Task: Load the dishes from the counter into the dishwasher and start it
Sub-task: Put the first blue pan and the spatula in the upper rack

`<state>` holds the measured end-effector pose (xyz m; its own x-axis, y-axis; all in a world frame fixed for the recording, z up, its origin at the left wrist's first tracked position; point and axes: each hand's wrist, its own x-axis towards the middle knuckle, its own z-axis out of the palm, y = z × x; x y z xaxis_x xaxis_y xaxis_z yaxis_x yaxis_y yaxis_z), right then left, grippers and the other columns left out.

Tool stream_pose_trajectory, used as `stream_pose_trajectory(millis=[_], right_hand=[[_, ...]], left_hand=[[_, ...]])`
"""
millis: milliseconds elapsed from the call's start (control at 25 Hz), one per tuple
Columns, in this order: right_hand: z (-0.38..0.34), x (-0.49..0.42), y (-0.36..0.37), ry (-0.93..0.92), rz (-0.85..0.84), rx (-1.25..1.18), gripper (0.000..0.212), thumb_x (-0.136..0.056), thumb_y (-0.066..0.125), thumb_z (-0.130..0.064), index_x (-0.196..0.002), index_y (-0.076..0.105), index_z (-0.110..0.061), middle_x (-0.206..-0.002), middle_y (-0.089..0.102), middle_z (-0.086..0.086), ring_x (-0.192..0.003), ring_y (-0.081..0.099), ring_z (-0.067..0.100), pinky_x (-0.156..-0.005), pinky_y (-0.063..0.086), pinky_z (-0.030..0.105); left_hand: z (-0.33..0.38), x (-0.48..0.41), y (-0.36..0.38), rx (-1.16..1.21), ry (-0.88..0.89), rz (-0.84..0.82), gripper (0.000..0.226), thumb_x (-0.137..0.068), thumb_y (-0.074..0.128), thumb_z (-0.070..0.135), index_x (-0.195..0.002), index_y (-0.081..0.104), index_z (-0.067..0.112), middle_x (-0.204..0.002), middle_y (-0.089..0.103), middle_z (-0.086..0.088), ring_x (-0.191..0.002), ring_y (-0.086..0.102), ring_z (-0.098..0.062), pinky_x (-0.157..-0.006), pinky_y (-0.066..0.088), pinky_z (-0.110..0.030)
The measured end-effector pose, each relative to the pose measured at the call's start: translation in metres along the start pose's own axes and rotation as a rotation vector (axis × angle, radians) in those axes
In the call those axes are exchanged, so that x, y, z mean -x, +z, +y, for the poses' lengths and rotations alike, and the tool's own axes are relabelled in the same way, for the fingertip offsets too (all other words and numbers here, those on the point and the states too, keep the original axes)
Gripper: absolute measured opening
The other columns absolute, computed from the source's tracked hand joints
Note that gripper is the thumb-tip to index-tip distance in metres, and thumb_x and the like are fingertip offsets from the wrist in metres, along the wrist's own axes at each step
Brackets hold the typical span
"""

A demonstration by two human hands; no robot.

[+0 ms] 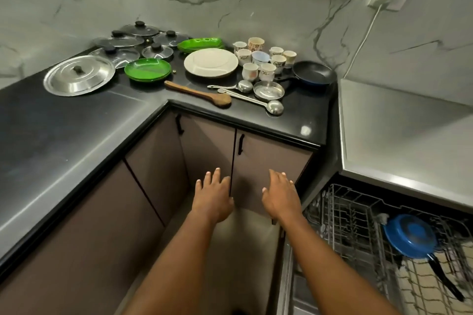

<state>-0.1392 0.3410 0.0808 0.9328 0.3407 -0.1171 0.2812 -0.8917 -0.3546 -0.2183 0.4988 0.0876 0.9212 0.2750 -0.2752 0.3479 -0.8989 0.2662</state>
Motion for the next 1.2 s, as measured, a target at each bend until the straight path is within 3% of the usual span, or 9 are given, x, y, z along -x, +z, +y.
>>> stream_pose_trajectory(millis=[280, 600, 760, 840, 1000, 1200], right_hand=[[0.003, -0.064, 0.002, 0.068, 0.002, -0.030, 0.058, -0.098, 0.049, -0.025, -0.150, 0.026, -0.012, -0.156, 0.030, 0.009, -0.147, 0.018, 0.025, -0.120, 0.016, 0.039], [-0.045, -0.174, -0.009, -0.060, -0.036, -0.041, 0.059, -0.099, 0.048, -0.025, -0.152, 0.023, -0.013, -0.157, 0.026, 0.008, -0.148, 0.017, 0.023, -0.121, 0.015, 0.038], [-0.082, -0.214, -0.004, -0.131, -0.036, -0.016, 0.056, -0.098, 0.049, -0.026, -0.149, 0.029, -0.013, -0.152, 0.035, 0.009, -0.143, 0.029, 0.025, -0.117, 0.022, 0.037], [-0.102, -0.229, -0.005, -0.124, 0.000, -0.032, 0.051, -0.098, 0.050, -0.027, -0.146, 0.036, -0.013, -0.145, 0.044, 0.008, -0.134, 0.041, 0.025, -0.110, 0.032, 0.037], [-0.149, -0.261, 0.000, -0.005, 0.087, -0.144, 0.033, -0.096, 0.051, -0.030, -0.124, 0.060, -0.013, -0.119, 0.065, 0.009, -0.111, 0.061, 0.028, -0.090, 0.049, 0.038], [-0.212, -0.295, 0.008, 0.298, 0.116, -0.427, 0.035, -0.091, 0.059, -0.036, -0.102, 0.067, -0.004, -0.101, 0.069, 0.013, -0.095, 0.065, 0.035, -0.074, 0.048, 0.032]], left_hand=[[0.006, -0.073, -0.016, -0.050, 0.072, -0.049, 0.062, -0.099, 0.046, 0.030, -0.155, 0.020, 0.022, -0.165, 0.000, -0.008, -0.152, 0.000, -0.031, -0.122, 0.008, -0.052], [-0.023, -0.159, -0.069, -0.035, -0.052, -0.024, 0.069, -0.098, 0.049, 0.032, -0.157, 0.015, 0.022, -0.165, -0.001, -0.008, -0.151, -0.002, -0.031, -0.122, 0.005, -0.051], [-0.057, -0.181, -0.084, -0.012, -0.136, 0.001, 0.071, -0.098, 0.050, 0.031, -0.157, 0.012, 0.023, -0.165, -0.001, -0.008, -0.151, -0.003, -0.030, -0.122, 0.005, -0.052], [-0.073, -0.191, -0.093, -0.012, -0.159, -0.011, 0.071, -0.099, 0.050, 0.031, -0.157, 0.010, 0.022, -0.165, -0.003, -0.008, -0.151, -0.004, -0.029, -0.122, 0.004, -0.051], [-0.118, -0.215, -0.113, -0.042, -0.188, -0.013, 0.073, -0.099, 0.049, 0.030, -0.158, 0.006, 0.021, -0.165, -0.006, -0.008, -0.151, -0.007, -0.029, -0.123, 0.002, -0.050], [-0.179, -0.259, -0.145, -0.174, -0.126, -0.035, 0.073, -0.100, 0.047, 0.031, -0.158, 0.005, 0.016, -0.165, -0.006, -0.008, -0.152, -0.006, -0.028, -0.122, 0.003, -0.048]])
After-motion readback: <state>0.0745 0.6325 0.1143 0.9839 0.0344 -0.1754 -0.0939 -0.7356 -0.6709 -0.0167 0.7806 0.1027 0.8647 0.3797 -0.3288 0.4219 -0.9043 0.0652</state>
